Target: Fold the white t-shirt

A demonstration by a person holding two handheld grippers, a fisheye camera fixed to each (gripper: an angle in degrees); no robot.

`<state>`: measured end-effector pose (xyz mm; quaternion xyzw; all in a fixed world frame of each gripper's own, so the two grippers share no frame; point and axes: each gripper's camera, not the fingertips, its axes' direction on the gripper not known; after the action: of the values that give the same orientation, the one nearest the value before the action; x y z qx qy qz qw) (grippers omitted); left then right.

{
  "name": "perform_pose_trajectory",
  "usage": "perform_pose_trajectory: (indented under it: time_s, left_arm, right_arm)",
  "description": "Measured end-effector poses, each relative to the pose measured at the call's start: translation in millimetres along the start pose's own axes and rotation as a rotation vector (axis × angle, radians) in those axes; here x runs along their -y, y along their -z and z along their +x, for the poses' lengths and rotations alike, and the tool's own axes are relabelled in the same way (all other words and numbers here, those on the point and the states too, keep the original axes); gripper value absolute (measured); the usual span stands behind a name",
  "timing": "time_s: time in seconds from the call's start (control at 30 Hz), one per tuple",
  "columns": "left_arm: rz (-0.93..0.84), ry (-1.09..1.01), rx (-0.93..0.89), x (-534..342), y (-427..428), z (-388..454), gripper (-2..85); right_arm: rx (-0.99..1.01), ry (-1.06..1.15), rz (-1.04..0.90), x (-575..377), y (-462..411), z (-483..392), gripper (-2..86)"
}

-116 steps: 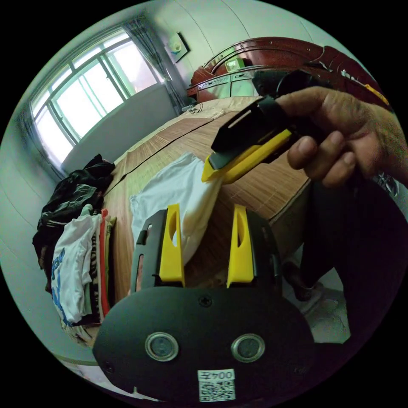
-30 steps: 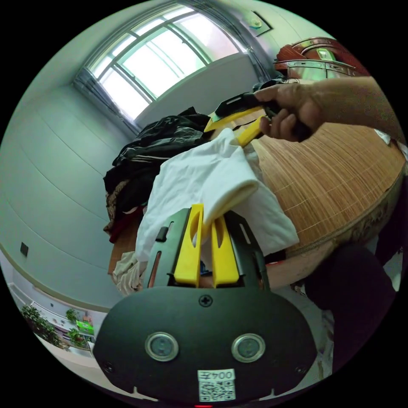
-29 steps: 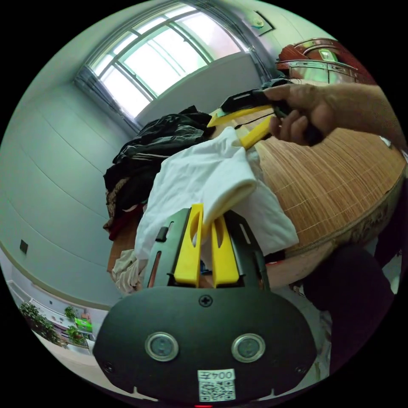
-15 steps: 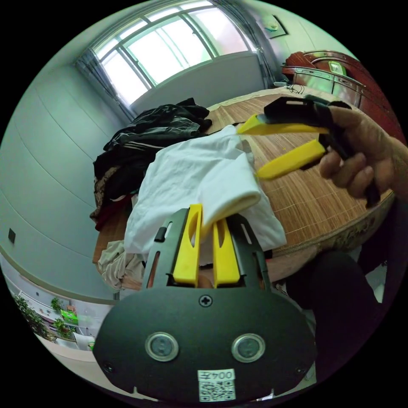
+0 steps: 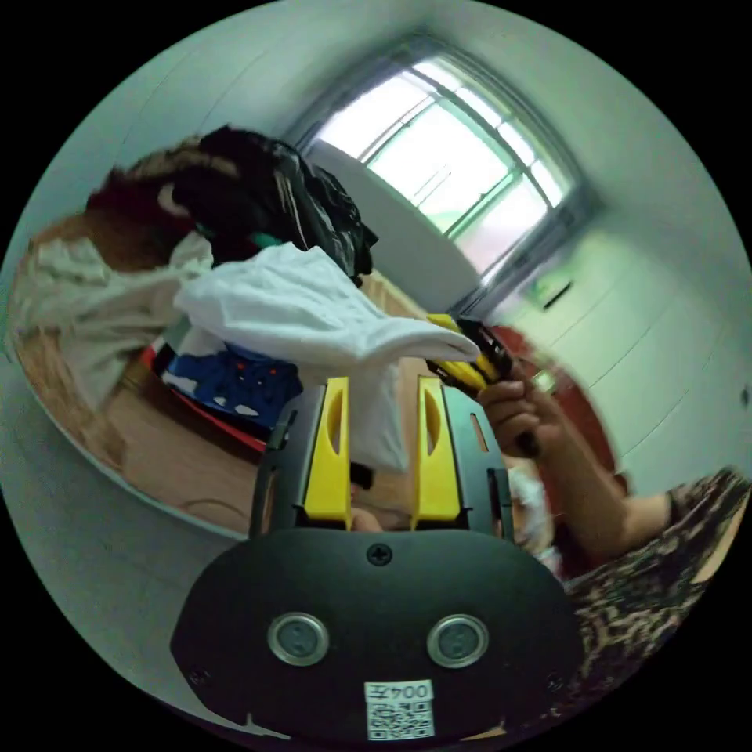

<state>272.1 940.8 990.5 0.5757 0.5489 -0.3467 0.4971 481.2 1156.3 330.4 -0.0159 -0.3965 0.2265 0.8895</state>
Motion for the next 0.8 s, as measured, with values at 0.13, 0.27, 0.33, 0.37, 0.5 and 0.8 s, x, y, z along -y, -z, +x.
perform_pose_trajectory:
  time_s: [0.13, 0.27, 0.33, 0.37, 0.5, 0.8]
  left_arm:
    - [0.06, 0.212, -0.232, 22, 9, -55, 18.3]
    - [0.123, 0.35, -0.332, 59, 12, -107, 22.2]
    - [0.119, 0.368, -0.343, 74, 12, -124, 23.0]
    - [0.111, 0.366, -0.34, 83, 13, -132, 23.5]
    - [0.121, 0.279, -0.424, 87, 36, -143, 24.6]
    - [0.169, 0.396, -0.388, 78, 52, -188, 23.0]
  right_arm:
    - [0.019, 0.059, 0.007, 7, 7, -31, 5.2]
    - [0.002, 0.072, -0.026, 8, 9, -37, 4.6]
    - [0.012, 0.07, -0.031, 6, 10, -33, 4.3]
    - [0.014, 0.072, -0.032, 5, 11, -32, 4.1]
    - [0.026, 0.082, -0.015, 3, 18, -27, 3.6]
    - [0.0, 0.075, -0.051, -21, 6, -9, 2.7]
